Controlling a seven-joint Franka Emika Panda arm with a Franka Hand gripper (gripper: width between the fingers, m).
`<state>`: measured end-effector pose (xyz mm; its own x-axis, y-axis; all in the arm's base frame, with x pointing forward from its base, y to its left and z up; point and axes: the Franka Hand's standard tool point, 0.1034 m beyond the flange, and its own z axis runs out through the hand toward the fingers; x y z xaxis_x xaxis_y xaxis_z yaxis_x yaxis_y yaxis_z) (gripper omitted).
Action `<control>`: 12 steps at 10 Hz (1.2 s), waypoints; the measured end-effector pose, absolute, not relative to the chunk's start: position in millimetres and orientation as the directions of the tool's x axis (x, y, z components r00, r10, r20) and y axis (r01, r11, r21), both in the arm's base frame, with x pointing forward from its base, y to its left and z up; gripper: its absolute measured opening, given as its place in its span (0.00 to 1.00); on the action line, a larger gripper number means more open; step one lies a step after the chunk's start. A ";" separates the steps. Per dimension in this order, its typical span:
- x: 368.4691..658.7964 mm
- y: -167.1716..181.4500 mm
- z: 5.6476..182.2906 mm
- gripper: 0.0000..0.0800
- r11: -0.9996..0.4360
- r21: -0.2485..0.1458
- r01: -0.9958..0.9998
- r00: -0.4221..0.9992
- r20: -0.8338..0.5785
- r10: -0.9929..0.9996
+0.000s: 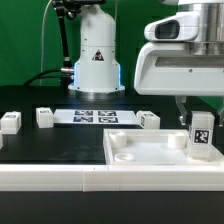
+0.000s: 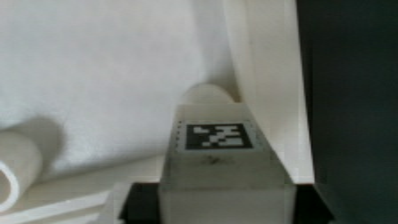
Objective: Assemble one leg
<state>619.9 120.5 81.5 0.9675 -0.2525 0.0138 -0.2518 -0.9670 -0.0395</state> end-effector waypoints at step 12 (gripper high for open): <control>622.3 118.3 79.8 0.36 -0.338 -0.082 -0.938 0.342 -0.046 -0.938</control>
Offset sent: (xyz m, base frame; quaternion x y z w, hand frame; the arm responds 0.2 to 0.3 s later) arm -0.0065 -0.0004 -0.0113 0.0066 0.0224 0.2474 0.9686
